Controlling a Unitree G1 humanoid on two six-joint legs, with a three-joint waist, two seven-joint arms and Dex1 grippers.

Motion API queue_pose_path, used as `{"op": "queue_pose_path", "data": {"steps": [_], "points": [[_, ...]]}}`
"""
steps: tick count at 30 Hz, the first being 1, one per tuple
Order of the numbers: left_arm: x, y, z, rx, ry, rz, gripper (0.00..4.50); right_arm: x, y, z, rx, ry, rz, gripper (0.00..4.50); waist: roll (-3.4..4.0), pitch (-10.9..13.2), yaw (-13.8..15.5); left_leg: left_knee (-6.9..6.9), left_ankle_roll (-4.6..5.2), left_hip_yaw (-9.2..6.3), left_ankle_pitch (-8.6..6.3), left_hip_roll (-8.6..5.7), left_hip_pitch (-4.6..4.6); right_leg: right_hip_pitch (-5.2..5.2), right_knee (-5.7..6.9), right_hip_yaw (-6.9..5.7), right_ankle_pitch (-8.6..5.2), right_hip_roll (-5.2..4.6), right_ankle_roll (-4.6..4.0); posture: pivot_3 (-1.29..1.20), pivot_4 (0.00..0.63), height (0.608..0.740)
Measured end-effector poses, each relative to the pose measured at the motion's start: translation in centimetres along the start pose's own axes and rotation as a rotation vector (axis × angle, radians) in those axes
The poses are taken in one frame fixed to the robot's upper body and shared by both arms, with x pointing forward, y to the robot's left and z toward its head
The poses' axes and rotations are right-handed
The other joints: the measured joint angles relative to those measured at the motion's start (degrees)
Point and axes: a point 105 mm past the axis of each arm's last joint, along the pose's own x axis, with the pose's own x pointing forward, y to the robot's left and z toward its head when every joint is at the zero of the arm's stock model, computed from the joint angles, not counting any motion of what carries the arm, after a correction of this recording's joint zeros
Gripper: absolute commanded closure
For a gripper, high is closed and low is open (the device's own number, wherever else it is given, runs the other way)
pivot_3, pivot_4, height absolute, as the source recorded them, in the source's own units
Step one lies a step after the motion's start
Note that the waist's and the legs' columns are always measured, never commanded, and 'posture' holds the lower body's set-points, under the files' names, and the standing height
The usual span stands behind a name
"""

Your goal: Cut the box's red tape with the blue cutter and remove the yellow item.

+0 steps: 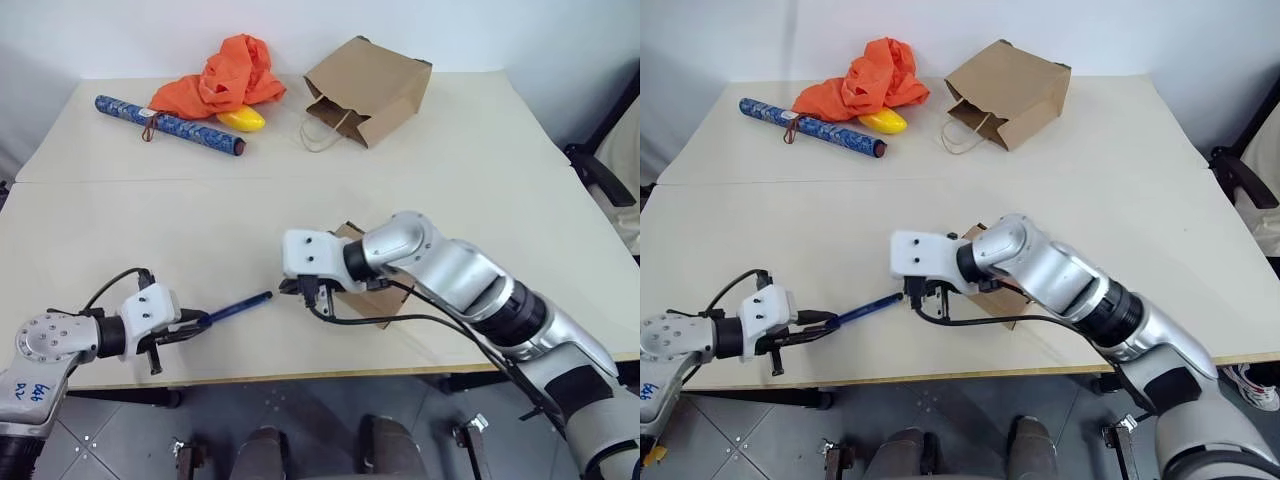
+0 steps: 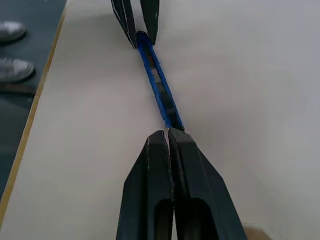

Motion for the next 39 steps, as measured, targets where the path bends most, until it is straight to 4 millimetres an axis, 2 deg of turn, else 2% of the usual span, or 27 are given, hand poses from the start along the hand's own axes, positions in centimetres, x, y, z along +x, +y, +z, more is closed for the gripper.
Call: {"op": "queue_pose_path", "data": {"steps": [5, 8, 19, 28, 39], "points": [[-0.3, -1.2, -0.1, -0.014, 0.012, -0.008, 4.09, 1.5, 0.6, 0.0, -0.074, 0.012, 0.057, 4.46, 0.00, 0.0, 0.0, 0.01, 0.00, 0.01, -0.01, 0.05, 0.03, 0.00, 0.01, 0.00, -0.01, 0.05, -0.01, 0.00, 0.150, 0.740], [-0.4, -1.8, 0.0, -0.022, 0.017, -0.016, 4.09, 2.7, 0.6, -0.8, -0.100, 0.042, 0.083, 4.46, 0.01, 0.0, -0.1, 0.00, -0.04, 0.02, -0.03, 0.12, 0.05, 0.00, 0.02, 0.00, -0.03, 0.12, -0.05, 0.00, 0.150, 0.740], [-0.6, -1.9, -0.1, -0.034, 0.019, -0.014, 4.09, 4.8, 0.1, -2.1, -0.132, 0.064, 0.095, 4.46, 0.02, 0.0, -0.1, 0.00, -0.09, 0.06, -0.06, 0.21, 0.07, -0.01, 0.02, 0.00, -0.04, 0.21, -0.08, 0.00, 0.150, 0.740], [-0.4, -1.8, 0.0, -0.035, 0.015, -0.007, 4.09, 5.7, 0.4, -1.8, -0.158, 0.033, 0.114, 4.46, 0.04, 0.0, -0.1, 0.00, -0.10, 0.15, -0.06, 0.27, 0.18, 0.01, 0.09, 0.04, -0.07, 0.25, -0.12, 0.00, 0.150, 0.740], [-0.4, -1.9, -0.2, -0.040, 0.016, 0.000, 4.09, 8.0, 0.2, -0.5, -0.152, -0.024, 0.113, 4.46, 0.08, 0.0, -0.1, 0.00, -0.12, 0.21, -0.07, 0.31, 0.25, 0.01, 0.14, 0.09, -0.09, 0.28, -0.17, 0.00, 0.150, 0.740]]}}
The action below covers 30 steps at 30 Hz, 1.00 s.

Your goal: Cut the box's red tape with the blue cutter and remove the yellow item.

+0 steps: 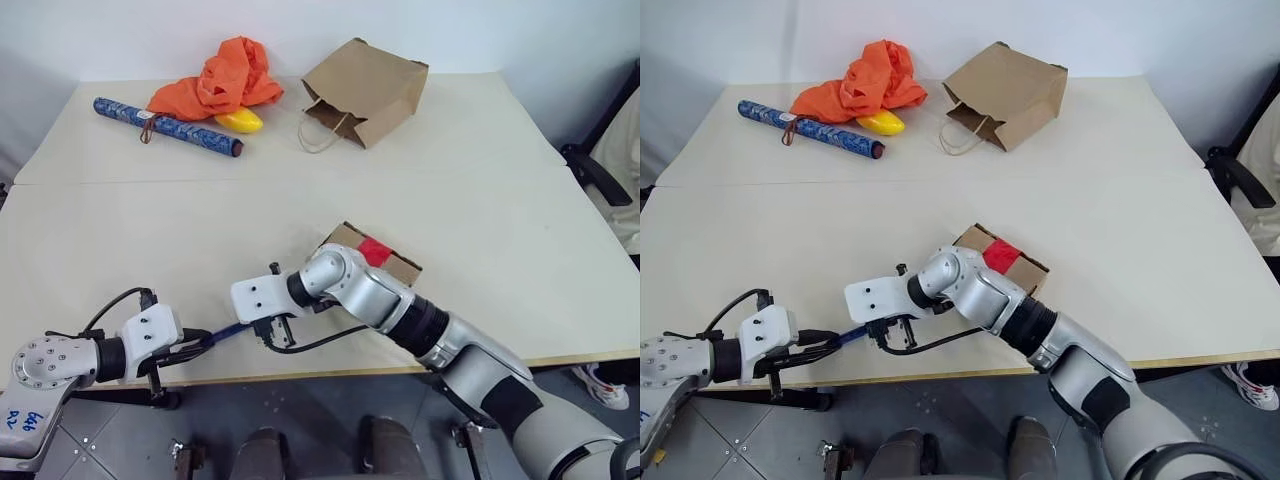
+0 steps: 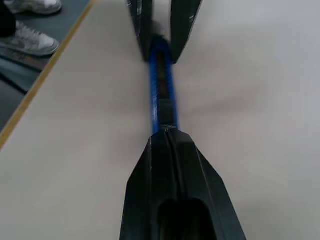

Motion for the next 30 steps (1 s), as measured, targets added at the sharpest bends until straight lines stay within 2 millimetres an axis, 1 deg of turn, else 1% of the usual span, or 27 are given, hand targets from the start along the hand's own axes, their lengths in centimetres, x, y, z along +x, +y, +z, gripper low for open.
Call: {"op": "queue_pose_path", "data": {"steps": [6, 11, 13, 15, 18, 20, 22, 23, 27, 28, 30], "points": [[0.0, 0.0, 0.1, 0.000, -0.004, 0.001, 4.09, 0.4, -0.6, -0.1, 0.011, 0.003, -0.025, 4.46, 0.03, 0.0, 0.1, 0.00, -0.03, 0.02, -0.02, 0.01, 0.00, 0.00, -0.01, 0.02, 0.00, 0.01, -0.01, 0.00, 0.150, 0.740], [0.2, -0.1, 0.1, -0.007, -0.018, 0.008, 4.09, 0.1, -0.5, -0.2, 0.015, 0.005, -0.019, 4.46, 0.04, 0.0, 0.1, -0.01, -0.04, 0.02, -0.03, 0.01, -0.01, 0.00, -0.02, 0.02, 0.00, 0.01, -0.01, 0.00, 0.150, 0.740], [0.3, 0.0, 0.2, -0.008, -0.026, 0.016, 4.09, -0.4, -0.6, -0.2, 0.054, -0.009, -0.024, 4.46, 0.03, 0.0, 0.2, 0.00, -0.04, 0.01, -0.03, 0.01, -0.03, 0.00, -0.03, 0.02, 0.00, 0.01, -0.01, 0.00, 0.150, 0.740], [0.4, 0.1, 0.3, -0.016, -0.039, 0.026, 4.09, -1.9, -1.2, 0.3, 0.134, -0.068, -0.055, 4.46, 0.06, 0.0, 0.3, 0.02, -0.04, 0.01, -0.03, 0.01, -0.08, -0.01, -0.07, 0.02, 0.00, 0.01, -0.01, 0.00, 0.150, 0.740], [0.5, 0.5, 0.3, -0.033, -0.073, 0.062, 4.09, -5.9, -2.5, 1.8, 0.210, -0.182, -0.130, 4.46, 0.05, 0.0, 0.2, 0.01, -0.04, 0.01, -0.03, 0.03, -0.08, -0.02, -0.08, 0.02, 0.00, 0.03, -0.01, 0.00, 0.150, 0.740], [0.5, 1.2, 0.5, -0.044, -0.114, 0.118, 4.09, -7.7, -2.9, 1.9, 0.248, -0.209, -0.165, 4.46, 0.03, 0.0, 0.1, 0.01, -0.06, 0.01, -0.05, 0.08, -0.08, -0.03, -0.09, 0.01, 0.00, 0.08, -0.01, 0.00, 0.150, 0.740], [0.3, 1.8, 0.5, -0.047, -0.137, 0.167, 4.09, -8.9, -2.9, 1.8, 0.299, -0.221, -0.180, 4.10, 0.01, 0.0, 0.0, 0.01, -0.13, 0.02, -0.09, 0.18, -0.09, -0.06, -0.08, 0.01, -0.01, 0.17, -0.02, 0.00, 0.150, 0.740], [0.2, 2.0, 0.9, -0.037, -0.166, 0.189, 4.09, -9.6, -2.8, 1.5, 0.338, -0.220, -0.184, 3.88, 0.02, 0.0, 0.0, 0.00, -0.14, 0.07, -0.10, 0.18, -0.10, -0.11, -0.09, 0.02, -0.02, 0.17, -0.03, 0.00, 0.150, 0.740], [0.1, 2.4, 2.4, 0.011, -0.284, 0.241, 4.09, -13.2, -2.8, -0.5, 0.534, -0.203, -0.229, 2.54, 0.01, 0.0, 0.1, 0.00, -0.14, 0.11, -0.14, 0.21, -0.17, -0.22, -0.08, 0.02, -0.02, 0.18, -0.03, 0.00, 0.150, 0.740], [0.2, 2.5, 2.8, 0.025, -0.311, 0.252, 4.09, -13.7, -2.9, -0.6, 0.572, -0.203, -0.237, 2.23, 0.01, 0.0, 0.1, 0.00, -0.14, 0.13, -0.14, 0.21, -0.18, -0.24, -0.08, 0.02, -0.02, 0.18, -0.03, 0.00, 0.150, 0.740], [0.3, 2.9, 4.0, 0.057, -0.378, 0.275, 4.09, -14.1, -3.1, -0.5, 0.621, -0.204, -0.240, 1.58, 0.01, 0.0, -0.1, 0.00, -0.14, 0.20, -0.14, 0.26, -0.17, -0.28, -0.07, 0.02, -0.02, 0.20, -0.04, 0.00, 0.150, 0.740]]}}
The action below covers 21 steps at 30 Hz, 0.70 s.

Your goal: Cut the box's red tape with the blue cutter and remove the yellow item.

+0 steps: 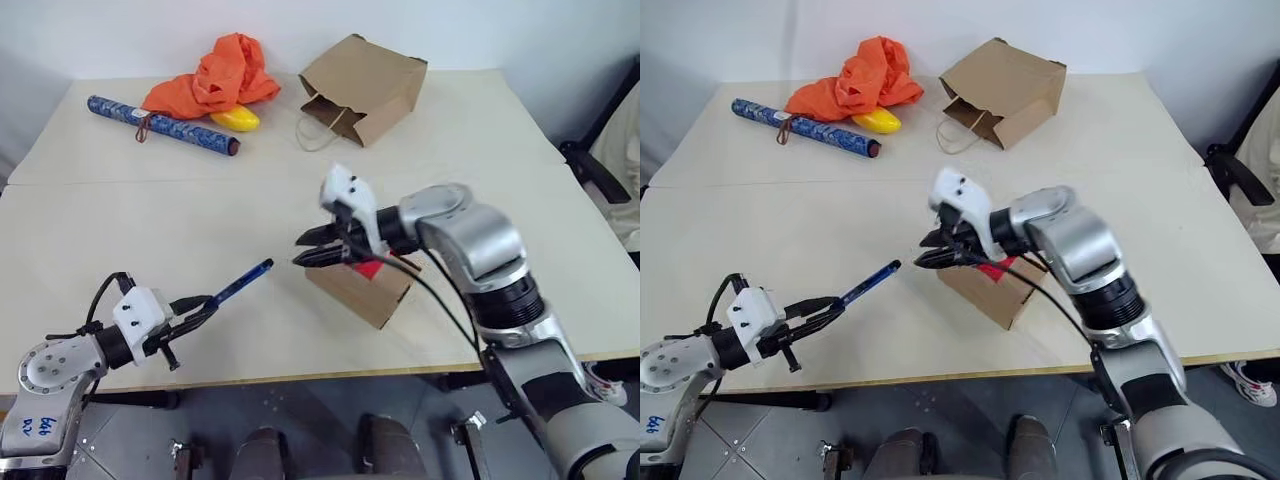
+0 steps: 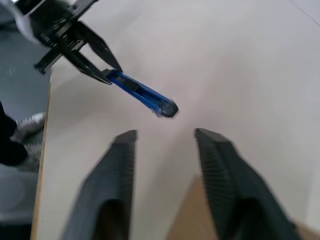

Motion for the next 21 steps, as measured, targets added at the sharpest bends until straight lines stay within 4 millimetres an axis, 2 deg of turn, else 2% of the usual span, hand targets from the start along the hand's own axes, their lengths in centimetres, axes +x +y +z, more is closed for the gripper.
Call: {"op": "queue_pose_path", "data": {"steps": [4, 5, 10, 14, 16, 19, 21], "points": [[1.9, 0.8, 1.9, 0.111, -0.144, 0.054, 4.09, -1.0, -1.1, 1.4, 0.127, 0.032, -0.039, 0.19, 0.03, 0.0, 0.1, 0.06, 0.00, 0.14, 0.00, 0.01, -0.06, -0.14, 0.05, 0.05, 0.01, 0.00, -0.03, 0.00, 0.150, 0.740], [2.3, 0.8, 2.2, 0.130, -0.163, 0.057, 4.09, -1.4, -1.4, 1.8, 0.142, 0.025, -0.048, 0.04, 0.02, 0.0, 0.1, 0.06, 0.00, 0.15, 0.00, 0.01, -0.07, -0.15, 0.04, 0.05, 0.01, -0.01, -0.03, 0.00, 0.150, 0.740], [4.2, 0.9, 2.5, 0.256, -0.201, 0.059, 4.09, -2.2, -2.5, 3.1, 0.264, -0.016, -0.046, 0.04, -0.01, 0.0, 0.1, 0.03, -0.01, 0.23, -0.01, 0.01, -0.14, -0.25, -0.01, 0.05, 0.01, 0.00, -0.03, 0.00, 0.150, 0.740], [5.4, 1.1, 2.6, 0.311, -0.226, 0.083, 4.09, -2.4, -2.8, 4.2, 0.289, -0.039, -0.028, 0.04, -0.02, 0.0, -0.1, 0.01, -0.01, 0.26, -0.01, 0.01, -0.15, -0.28, -0.01, 0.05, 0.02, -0.01, -0.02, 0.00, 0.150, 0.740], [6.1, 1.5, 2.8, 0.350, -0.231, 0.115, 4.09, -2.0, -2.9, 3.8, 0.302, -0.010, -0.027, 0.04, -0.02, 0.0, -0.1, 0.01, -0.01, 0.26, -0.01, 0.02, -0.15, -0.28, -0.01, 0.05, 0.02, 0.00, -0.02, 0.00, 0.150, 0.740], [7.1, 2.4, 4.0, 0.388, -0.280, 0.190, 4.09, -0.3, -2.7, 2.7, 0.332, 0.045, 0.004, 0.04, -0.02, 0.0, -0.1, 0.04, -0.01, 0.27, 0.00, 0.02, -0.16, -0.28, 0.00, 0.05, 0.02, -0.01, -0.01, 0.00, 0.150, 0.740], [7.3, 2.3, 4.1, 0.390, -0.287, 0.192, 4.09, 0.3, -2.7, 2.4, 0.337, 0.058, 0.010, 0.04, -0.02, 0.0, -0.2, 0.03, -0.01, 0.28, -0.01, 0.02, -0.16, -0.29, 0.00, 0.05, 0.02, -0.01, -0.01, 0.00, 0.150, 0.740]]}}
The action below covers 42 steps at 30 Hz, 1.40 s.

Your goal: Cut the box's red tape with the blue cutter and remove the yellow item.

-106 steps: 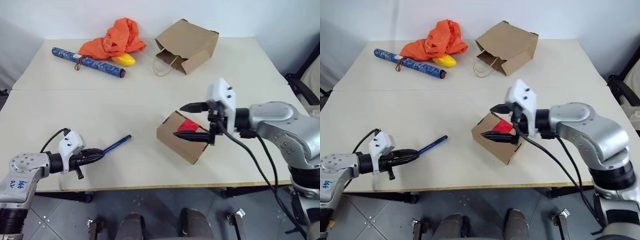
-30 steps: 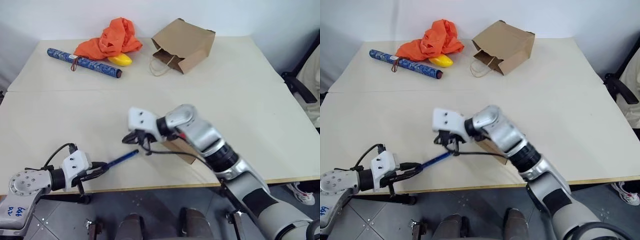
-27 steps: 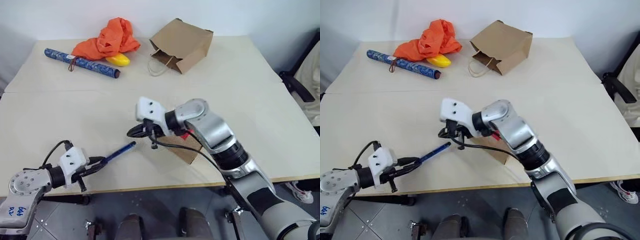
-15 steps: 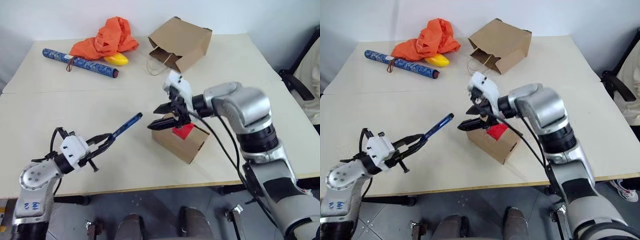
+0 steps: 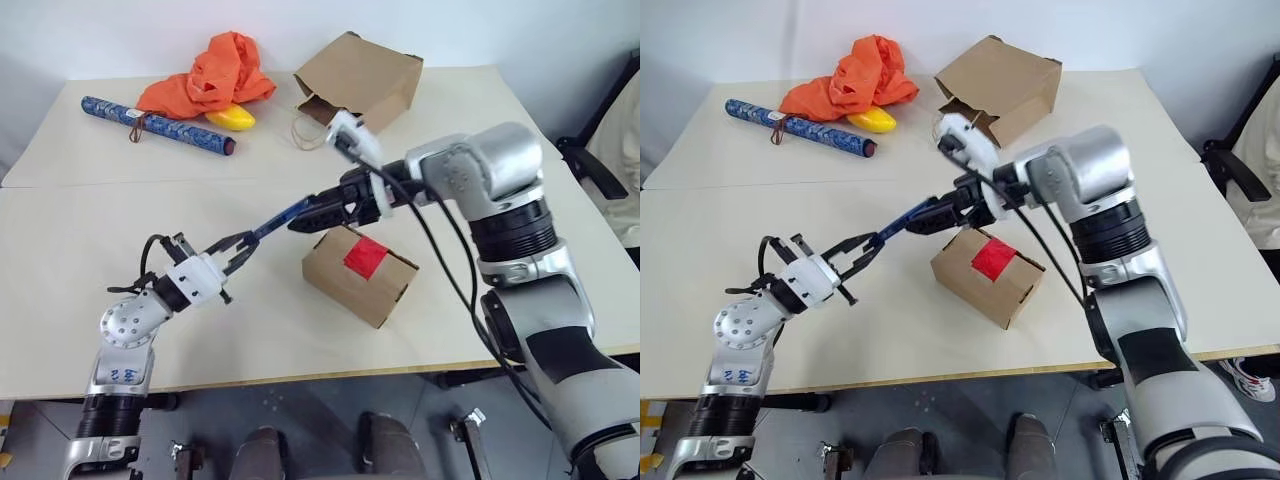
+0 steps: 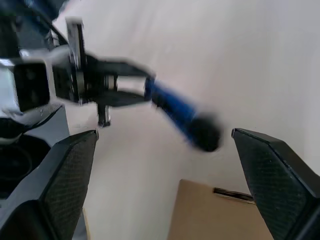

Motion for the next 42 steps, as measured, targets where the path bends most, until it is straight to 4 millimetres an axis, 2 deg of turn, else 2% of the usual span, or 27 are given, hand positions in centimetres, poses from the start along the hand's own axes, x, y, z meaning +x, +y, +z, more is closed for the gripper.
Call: {"op": "queue_pose_path", "data": {"steps": [7, 11, 17, 20, 26, 28, 31, 35, 38, 42], "points": [[0.6, -1.3, 0.2, -0.018, -0.017, -0.038, 4.09, 1.5, -0.4, 0.5, -0.017, -0.024, 0.018, 0.04, 0.00, 0.0, -0.2, -0.04, 0.00, 0.02, 0.00, 0.01, -0.01, -0.03, -0.01, 0.00, 0.00, 0.00, 0.00, 0.00, 0.150, 0.740], [0.6, -1.3, 0.3, -0.023, -0.020, -0.042, 4.09, 1.6, -0.2, 1.2, -0.067, -0.025, 0.025, 0.04, 0.00, 0.0, -0.2, -0.04, 0.00, 0.02, 0.00, 0.01, -0.01, -0.03, -0.01, 0.00, 0.00, 0.00, 0.00, 0.00, 0.150, 0.740], [0.6, -1.2, 0.3, -0.026, -0.020, -0.031, 4.09, 1.7, -0.7, 0.5, -0.076, 0.016, 0.023, 0.04, 0.00, 0.0, -0.2, -0.02, 0.00, 0.02, 0.00, 0.01, -0.01, -0.03, -0.01, 0.00, 0.00, 0.00, 0.00, 0.00, 0.150, 0.740], [0.6, -1.2, 0.2, -0.026, -0.019, -0.032, 4.09, 1.6, -0.7, 0.4, -0.092, 0.028, 0.024, 0.63, 0.00, 0.0, -0.2, -0.02, 0.00, 0.02, 0.00, 0.01, -0.01, -0.03, -0.01, 0.00, 0.00, 0.00, 0.01, 0.00, 0.150, 0.740], [0.6, -1.1, 0.3, -0.036, -0.022, -0.021, 4.09, 1.4, -1.0, 0.7, -0.094, 0.029, 0.014, 2.61, 0.00, 0.0, -0.2, -0.03, 0.00, 0.02, 0.00, 0.01, -0.01, -0.03, -0.01, 0.00, 0.00, 0.00, 0.00, 0.00, 0.150, 0.740], [0.5, -1.1, 0.2, -0.041, -0.017, -0.020, 4.09, 1.4, -0.9, 0.8, -0.104, 0.027, 0.028, 3.40, 0.00, 0.0, -0.2, -0.03, 0.00, 0.03, 0.00, 0.01, -0.01, -0.03, -0.02, 0.00, 0.00, 0.00, 0.01, 0.00, 0.150, 0.740], [0.5, -1.2, -0.1, -0.054, -0.002, -0.016, 4.09, 1.5, -0.4, 0.8, -0.128, 0.035, 0.060, 4.28, 0.00, 0.0, -0.2, -0.03, 0.00, 0.03, 0.00, 0.01, -0.01, -0.03, -0.02, 0.00, 0.00, 0.00, 0.01, 0.00, 0.150, 0.740], [0.5, -1.2, -0.2, -0.073, 0.006, -0.017, 4.09, 1.6, -0.4, 0.8, -0.151, 0.044, 0.053, 4.37, 0.00, 0.0, -0.2, -0.02, 0.00, 0.03, 0.00, 0.01, -0.01, -0.03, -0.01, 0.00, 0.00, 0.00, 0.01, 0.00, 0.150, 0.740], [0.7, -1.1, -0.4, -0.139, 0.031, -0.005, 3.10, 1.3, -0.4, 0.9, -0.168, 0.046, 0.041, 4.37, 0.00, 0.0, -0.1, -0.01, 0.00, 0.02, 0.00, 0.01, -0.01, -0.03, 0.00, 0.00, 0.00, 0.00, 0.01, 0.00, 0.150, 0.740], [-0.3, -0.3, -1.8, -0.244, 0.135, 0.038, 1.90, 0.5, -0.8, 1.0, -0.174, 0.040, 0.008, 4.37, 0.00, 0.0, -0.1, -0.02, 0.00, 0.02, 0.00, 0.02, -0.01, -0.04, 0.00, 0.00, 0.00, 0.00, 0.01, 0.00, 0.150, 0.740]]}}
